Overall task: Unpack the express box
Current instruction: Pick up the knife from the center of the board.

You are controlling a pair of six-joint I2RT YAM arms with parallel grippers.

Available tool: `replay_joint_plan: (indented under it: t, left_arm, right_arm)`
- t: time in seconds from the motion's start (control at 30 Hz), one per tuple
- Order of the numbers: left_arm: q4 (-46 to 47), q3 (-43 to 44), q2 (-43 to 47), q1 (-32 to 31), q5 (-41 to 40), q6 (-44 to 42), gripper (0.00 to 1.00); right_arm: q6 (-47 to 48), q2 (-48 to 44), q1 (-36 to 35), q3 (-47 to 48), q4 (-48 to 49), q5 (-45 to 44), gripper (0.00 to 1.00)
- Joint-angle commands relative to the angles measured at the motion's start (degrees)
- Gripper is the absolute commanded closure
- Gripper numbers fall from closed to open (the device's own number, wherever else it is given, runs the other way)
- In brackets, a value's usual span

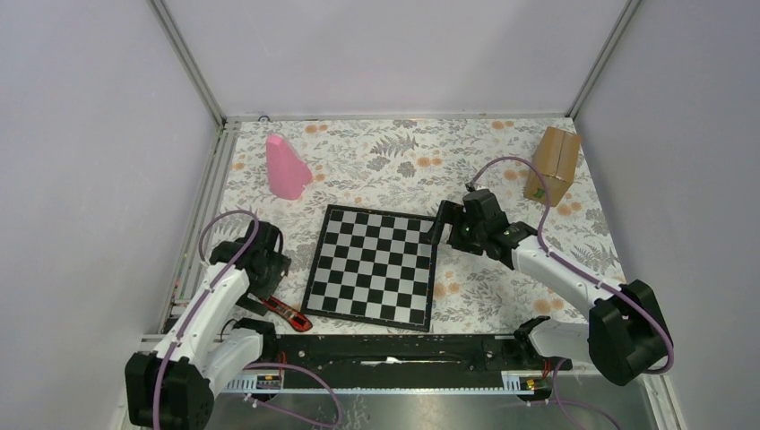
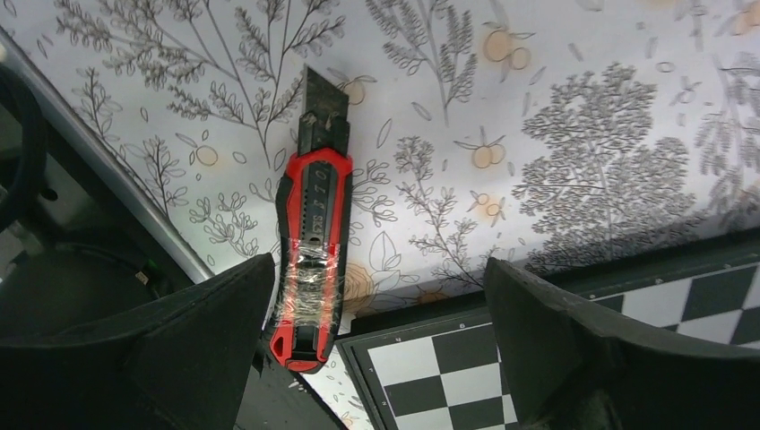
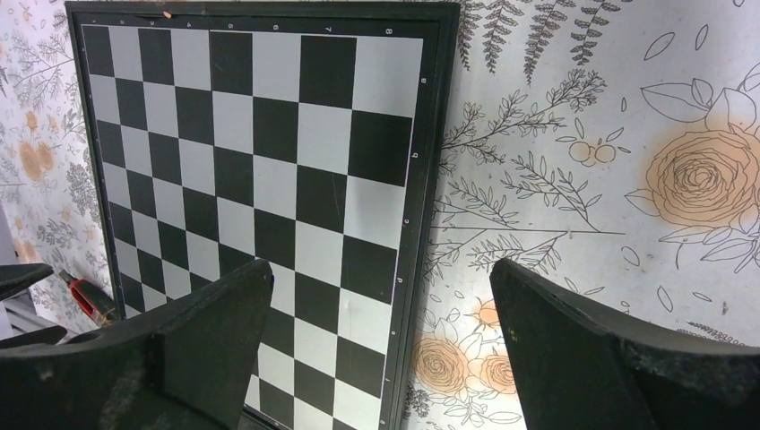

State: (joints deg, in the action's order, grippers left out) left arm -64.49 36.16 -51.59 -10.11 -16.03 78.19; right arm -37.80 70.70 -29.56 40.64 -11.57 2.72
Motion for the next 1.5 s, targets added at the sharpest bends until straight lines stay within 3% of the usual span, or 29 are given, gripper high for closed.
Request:
replay_joint_plan:
  t: [0.0, 0.13, 0.4, 0.7, 0.8, 0.9, 1.07, 1.2, 1.47]
  left_arm:
    - [-0.06, -0.99, -2.18, -0.14, 3.38, 5.15, 0.01]
    - [-0.39, -2.0, -2.22, -2.83, 4.92, 9.3, 0.01]
    - [2.42, -8.3, -3.11, -16.66, 7.52, 24.86, 0.01]
    - [3.73, -11.06, 2.14, -18.28, 4.02, 31.82, 0.12]
    - [3.72, -9.5, 0.16, -18.28, 0.37, 32.16, 0.2]
    - [4.01, -8.65, -3.11, -18.28, -0.94, 31.31, 0.36]
    - [1.95, -5.14, -4.44, -18.07, -7.11, 29.56, 0.71]
    - [1.06, -0.65, -6.03, -16.63, -13.38, 21.49, 1.0]
    - [1.03, 13.48, -10.79, -16.36, -24.11, 1.25, 1.0]
  right_arm:
    - [1.45, -2.12, -0.41, -0.04, 1.51, 0.63, 0.01]
    - [1.78, -2.32, -0.41, -0.07, 1.65, 1.32, 0.01]
    - [3.17, -3.04, -0.41, -0.49, 1.56, 2.26, 0.01]
    - [4.94, -5.25, -0.4, -1.18, -0.46, 2.04, 0.01]
    - [5.18, -5.63, -0.4, -1.14, -0.92, 2.29, 0.01]
    - [5.38, -6.23, -0.37, -1.44, -0.91, 2.13, 0.01]
    - [5.11, -6.16, -0.41, -1.77, -0.76, 2.28, 0.01]
    - [4.14, -5.28, -0.37, -2.25, -0.43, 1.79, 0.01]
    - [1.13, -0.79, -1.37, -5.93, 6.07, 2.41, 0.01]
